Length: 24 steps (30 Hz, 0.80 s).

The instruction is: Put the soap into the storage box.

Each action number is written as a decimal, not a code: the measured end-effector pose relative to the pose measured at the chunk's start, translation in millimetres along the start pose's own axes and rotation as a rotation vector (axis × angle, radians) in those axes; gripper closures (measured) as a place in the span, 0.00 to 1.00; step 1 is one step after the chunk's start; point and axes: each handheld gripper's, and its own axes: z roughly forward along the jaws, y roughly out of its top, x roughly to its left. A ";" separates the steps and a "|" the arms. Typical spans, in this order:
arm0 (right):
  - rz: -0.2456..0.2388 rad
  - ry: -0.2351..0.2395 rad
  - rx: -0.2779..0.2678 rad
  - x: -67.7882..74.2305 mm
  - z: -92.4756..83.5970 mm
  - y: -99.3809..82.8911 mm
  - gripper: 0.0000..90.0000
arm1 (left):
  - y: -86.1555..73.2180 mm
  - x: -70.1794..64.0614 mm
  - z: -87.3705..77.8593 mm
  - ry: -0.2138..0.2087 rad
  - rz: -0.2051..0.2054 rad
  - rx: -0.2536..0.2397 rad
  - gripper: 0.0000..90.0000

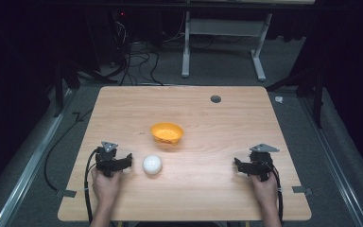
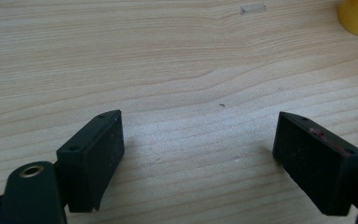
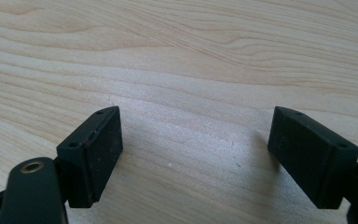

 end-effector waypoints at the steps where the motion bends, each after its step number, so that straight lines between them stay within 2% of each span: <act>1: 0.000 0.000 0.000 0.0 0.0 0.0 0.21 | 0.0 0.0 0.0 0.000 0.000 0.000 0.19; 24: 0.001 0.000 0.000 -0.1 0.0 0.0 0.21 | -1.1 -0.8 -1.4 -0.013 0.004 -0.002 0.20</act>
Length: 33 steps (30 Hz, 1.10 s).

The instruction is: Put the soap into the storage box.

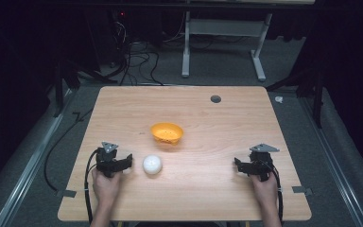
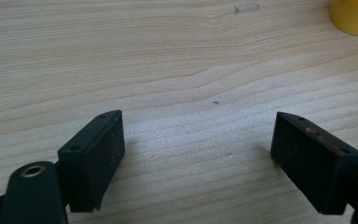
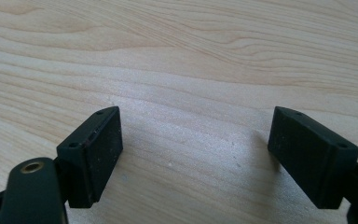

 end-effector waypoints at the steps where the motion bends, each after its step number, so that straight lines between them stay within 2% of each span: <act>1: 0.000 0.000 0.000 0.0 0.0 0.0 0.21 | 0.0 0.0 0.0 0.000 0.000 0.000 0.20; 13: 0.000 0.000 0.000 0.0 0.0 0.0 0.21 | 0.2 -0.7 0.0 0.003 -0.002 0.003 0.20; 18: 0.000 0.000 0.000 0.0 0.0 0.0 0.21 | -0.1 -0.3 -1.2 -0.015 0.003 0.010 0.17; 22: -0.001 0.000 0.000 0.0 0.0 0.0 0.21 | 1.0 2.2 -4.4 -0.027 -0.029 0.007 0.16; 24: -0.002 0.000 0.000 -0.1 0.0 0.0 0.21 | 1.6 2.2 -6.6 -0.041 -0.039 -0.004 0.16; 28: -0.002 0.000 0.001 -0.1 -0.1 0.0 0.21 | 5.1 -0.9 -14.3 -0.076 -0.013 -0.016 0.15; 33: -0.002 0.000 0.001 -0.1 -0.1 0.0 0.21 | 11.5 -4.9 -27.6 -0.123 -0.007 -0.059 0.15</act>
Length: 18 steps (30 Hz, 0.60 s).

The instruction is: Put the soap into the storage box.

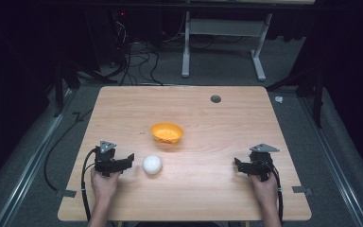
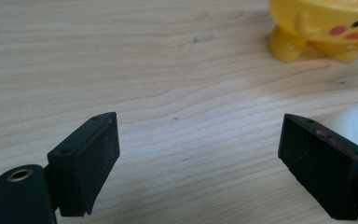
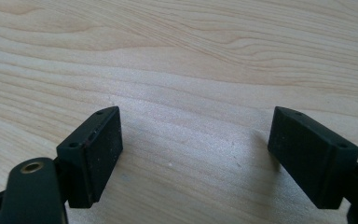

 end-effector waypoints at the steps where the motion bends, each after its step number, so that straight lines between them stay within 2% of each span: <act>1: 0.000 0.000 0.000 0.0 0.0 0.0 0.21 | 1.0 -2.1 -1.8 -0.008 0.001 -0.009 0.15; 3: 0.000 0.000 0.000 0.0 0.0 0.0 0.21 | 3.6 -7.2 -6.6 -0.033 0.024 -0.011 0.15; 6: -0.001 0.000 -0.001 -0.1 0.0 0.0 0.21 | 4.9 -10.0 -8.9 -0.039 0.039 -0.016 0.15; 13: 0.000 0.001 0.000 0.0 0.0 0.0 0.21 | 7.7 -22.4 -14.2 -0.081 0.055 -0.022 0.14; 18: -0.002 0.000 -0.001 -0.2 0.0 -0.1 0.21 | 9.5 -30.9 -16.9 -0.106 0.070 -0.025 0.10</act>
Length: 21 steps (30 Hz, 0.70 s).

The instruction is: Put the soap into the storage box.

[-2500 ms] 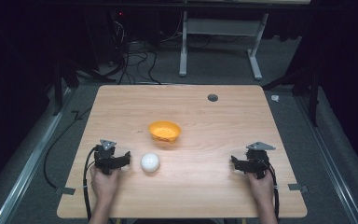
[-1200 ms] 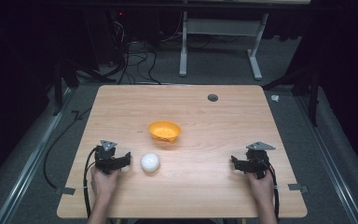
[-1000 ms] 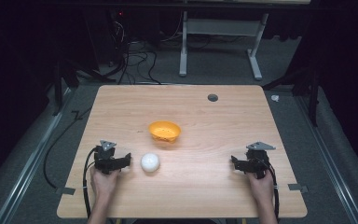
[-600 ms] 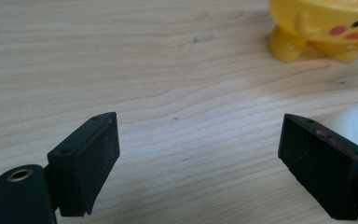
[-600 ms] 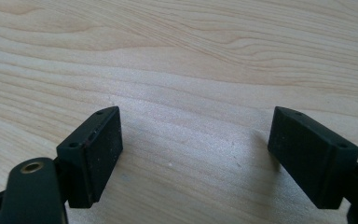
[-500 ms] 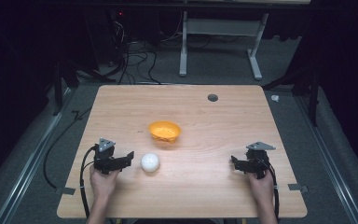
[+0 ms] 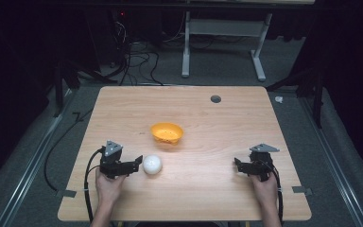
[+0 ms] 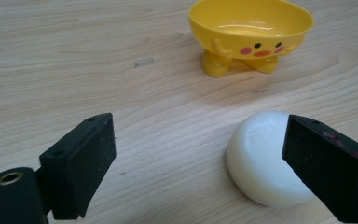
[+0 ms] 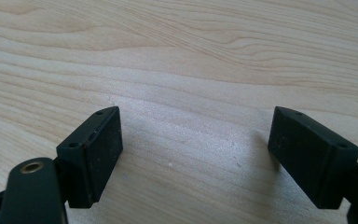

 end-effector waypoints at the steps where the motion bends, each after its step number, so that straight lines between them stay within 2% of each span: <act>1: 0.000 0.000 0.000 0.0 0.0 0.0 0.21 | 0.5 -2.4 0.0 -0.015 0.000 0.004 0.09; 8: -0.001 0.000 0.000 0.0 0.0 0.0 0.21 | -1.5 -14.8 2.4 -0.048 0.029 0.020 0.08; 13: 0.000 0.000 0.000 0.0 0.0 0.0 0.21 | -2.3 -22.2 6.7 -0.061 0.042 0.031 0.08; 21: -0.001 0.000 0.000 -0.1 0.0 -0.1 0.21 | -5.0 -37.2 18.5 -0.075 0.087 0.069 0.08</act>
